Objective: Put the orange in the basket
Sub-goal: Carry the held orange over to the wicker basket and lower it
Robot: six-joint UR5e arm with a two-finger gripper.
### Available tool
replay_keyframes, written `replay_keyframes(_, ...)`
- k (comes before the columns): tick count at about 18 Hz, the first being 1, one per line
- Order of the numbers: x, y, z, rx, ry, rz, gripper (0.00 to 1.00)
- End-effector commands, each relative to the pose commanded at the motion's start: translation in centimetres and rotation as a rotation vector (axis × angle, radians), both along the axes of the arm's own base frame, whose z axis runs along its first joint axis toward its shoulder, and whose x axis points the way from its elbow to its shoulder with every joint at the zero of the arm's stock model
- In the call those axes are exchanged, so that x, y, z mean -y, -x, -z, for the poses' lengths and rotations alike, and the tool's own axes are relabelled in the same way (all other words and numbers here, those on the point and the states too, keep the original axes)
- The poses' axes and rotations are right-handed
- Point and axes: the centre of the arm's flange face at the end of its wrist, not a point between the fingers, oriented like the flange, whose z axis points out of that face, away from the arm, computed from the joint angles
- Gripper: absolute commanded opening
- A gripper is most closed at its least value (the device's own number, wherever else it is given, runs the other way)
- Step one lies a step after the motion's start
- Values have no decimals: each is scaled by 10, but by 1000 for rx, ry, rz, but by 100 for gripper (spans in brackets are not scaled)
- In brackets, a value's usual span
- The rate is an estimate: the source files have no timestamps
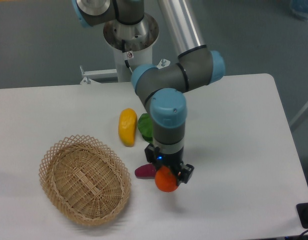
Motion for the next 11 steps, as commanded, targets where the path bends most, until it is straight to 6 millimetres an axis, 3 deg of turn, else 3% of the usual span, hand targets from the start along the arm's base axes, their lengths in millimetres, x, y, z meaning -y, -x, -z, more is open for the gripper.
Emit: replay_keyframes(11, -42, -82, 5, 19, 2, 51, 66)
